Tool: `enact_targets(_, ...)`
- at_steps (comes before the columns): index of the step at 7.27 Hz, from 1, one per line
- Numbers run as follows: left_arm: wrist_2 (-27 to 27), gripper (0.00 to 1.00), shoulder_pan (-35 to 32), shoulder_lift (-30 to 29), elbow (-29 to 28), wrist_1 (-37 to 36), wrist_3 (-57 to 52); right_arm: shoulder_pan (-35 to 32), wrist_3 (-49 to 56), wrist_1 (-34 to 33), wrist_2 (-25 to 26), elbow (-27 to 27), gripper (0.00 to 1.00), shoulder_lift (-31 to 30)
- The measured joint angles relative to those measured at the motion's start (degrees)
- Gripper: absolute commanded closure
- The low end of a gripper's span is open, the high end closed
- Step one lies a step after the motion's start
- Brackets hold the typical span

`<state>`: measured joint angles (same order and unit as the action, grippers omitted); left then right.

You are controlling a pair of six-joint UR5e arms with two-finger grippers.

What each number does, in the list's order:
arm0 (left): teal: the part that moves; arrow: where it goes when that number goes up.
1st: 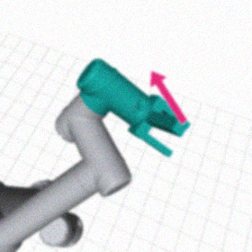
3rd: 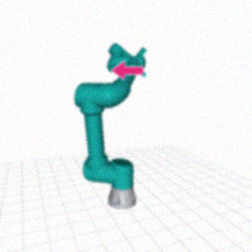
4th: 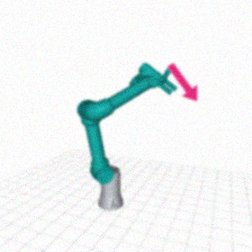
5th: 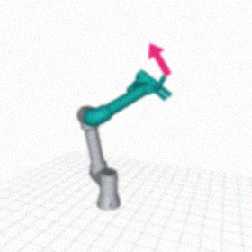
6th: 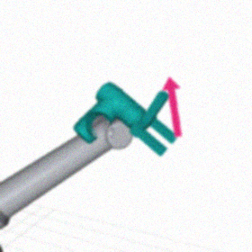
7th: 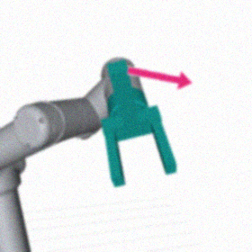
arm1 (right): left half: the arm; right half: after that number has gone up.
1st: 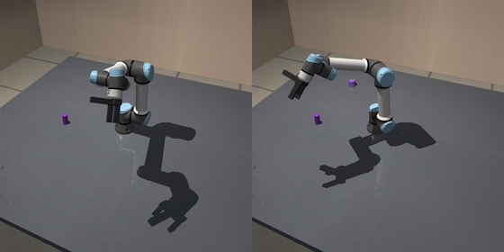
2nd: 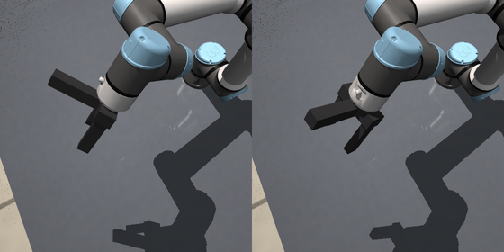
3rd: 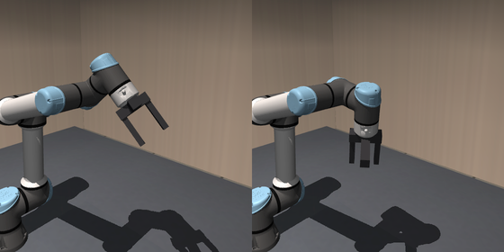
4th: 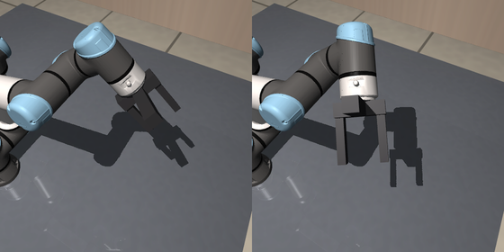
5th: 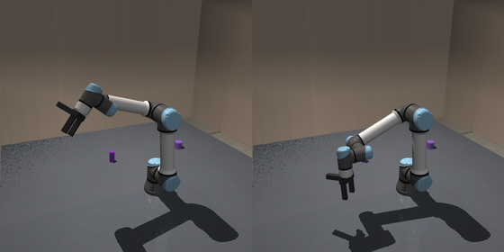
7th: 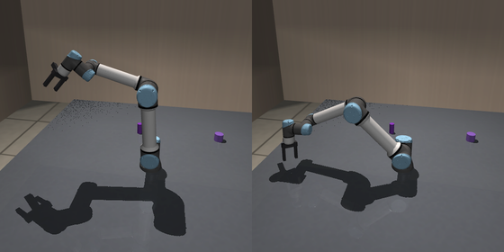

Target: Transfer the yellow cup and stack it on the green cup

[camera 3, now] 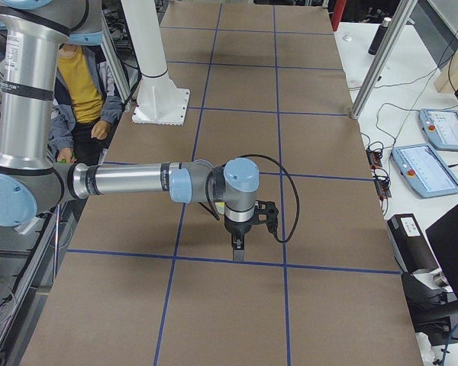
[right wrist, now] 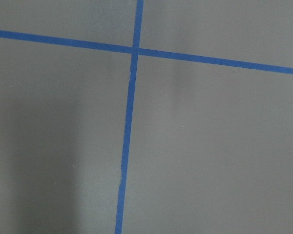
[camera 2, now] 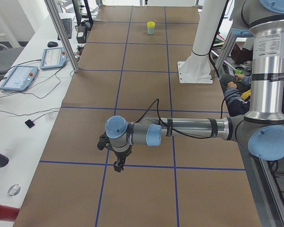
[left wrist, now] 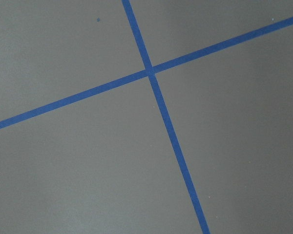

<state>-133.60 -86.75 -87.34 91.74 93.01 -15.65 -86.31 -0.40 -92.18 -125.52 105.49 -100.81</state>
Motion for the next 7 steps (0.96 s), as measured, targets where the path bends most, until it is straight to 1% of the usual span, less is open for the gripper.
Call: enact_targets(7, 0.48, 0.00, 0.00, 1.36, 0.37, 0.09, -0.37, 0.00, -0.33, 0.07, -0.07, -0.94, 0.00, -0.74)
